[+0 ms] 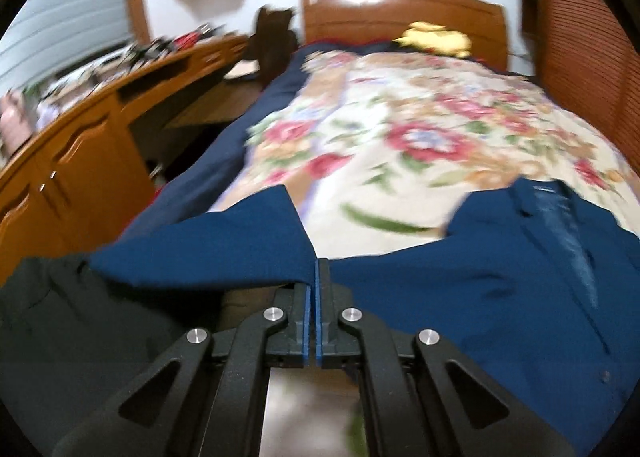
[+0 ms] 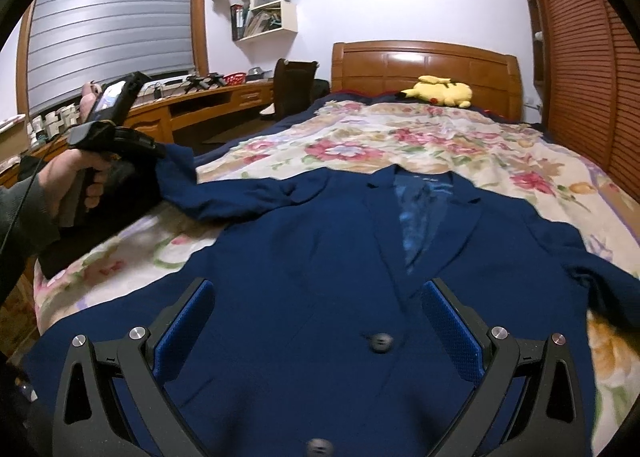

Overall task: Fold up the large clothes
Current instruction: 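Carry the sleeve across the jacket front with the left tool and release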

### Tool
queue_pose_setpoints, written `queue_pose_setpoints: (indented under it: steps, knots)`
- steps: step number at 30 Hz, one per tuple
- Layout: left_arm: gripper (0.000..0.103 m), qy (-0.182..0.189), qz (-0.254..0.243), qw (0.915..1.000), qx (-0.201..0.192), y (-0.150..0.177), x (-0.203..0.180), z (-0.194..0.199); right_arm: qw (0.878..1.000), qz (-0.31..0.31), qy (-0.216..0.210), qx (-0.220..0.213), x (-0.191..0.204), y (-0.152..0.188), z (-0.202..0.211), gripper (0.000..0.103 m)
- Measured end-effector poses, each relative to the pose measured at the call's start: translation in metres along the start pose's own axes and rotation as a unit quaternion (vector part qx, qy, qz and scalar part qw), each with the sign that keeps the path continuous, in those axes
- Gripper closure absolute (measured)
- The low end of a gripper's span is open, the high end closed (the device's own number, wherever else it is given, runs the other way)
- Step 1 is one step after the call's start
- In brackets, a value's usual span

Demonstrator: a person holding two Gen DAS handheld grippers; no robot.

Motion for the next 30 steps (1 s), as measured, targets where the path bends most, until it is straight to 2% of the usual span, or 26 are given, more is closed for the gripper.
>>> queue_pose_setpoints:
  steps: [5,9,16,18,19,22,24,26,30]
  knots:
    - [0.102,0.062,-0.048,0.9963,-0.035,-0.013,-0.065,0.049,1.000,-0.014,0.016,-0.011,-0.014,-0.004,0.019,0.000]
    - [0.101,0.101,-0.081,0.9907,-0.044,-0.014,-0.104,0.079,0.999,-0.019,0.025,-0.014,-0.018,-0.003,0.029,0.000]
    - [0.101,0.142,-0.125,0.9816,-0.026,0.022,-0.146,0.110,0.999,-0.019,0.023,-0.013,-0.008,0.000,0.036,0.000]
    - [0.097,0.149,-0.131,0.9800,-0.016,0.035,-0.153,0.113,1.000,-0.019,0.021,-0.013,-0.008,0.000,0.038,0.000]
    - [0.091,0.151,-0.132,0.9796,-0.013,0.042,-0.156,0.116,1.000,-0.019,0.021,-0.013,-0.010,-0.001,0.039,0.000]
    - [0.059,0.166,-0.127,0.9776,-0.022,0.058,-0.159,0.128,1.000,-0.020,0.017,-0.013,-0.010,-0.002,0.040,0.000]
    - [0.048,0.169,-0.128,0.9767,-0.032,0.066,-0.157,0.138,1.000,-0.018,0.015,-0.012,-0.008,-0.002,0.041,0.000]
    - [0.029,0.186,-0.113,0.9755,-0.029,0.072,-0.154,0.143,1.000,-0.018,0.012,-0.011,-0.010,-0.004,0.040,0.000]
    - [0.025,0.197,-0.086,0.9763,-0.025,0.078,-0.143,0.150,1.000,-0.014,0.007,-0.010,-0.012,-0.005,0.038,0.000]
Point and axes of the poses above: each gripper's, at about its wrist camera, not at the fingertips, and z roughly against the way its jaws point, x to its left, y to its underside, the point moved 6 cm from there along -z, roughly the way its jaws point, and after that the axes turned 10 degrees about -x, right-handed, at the moved point
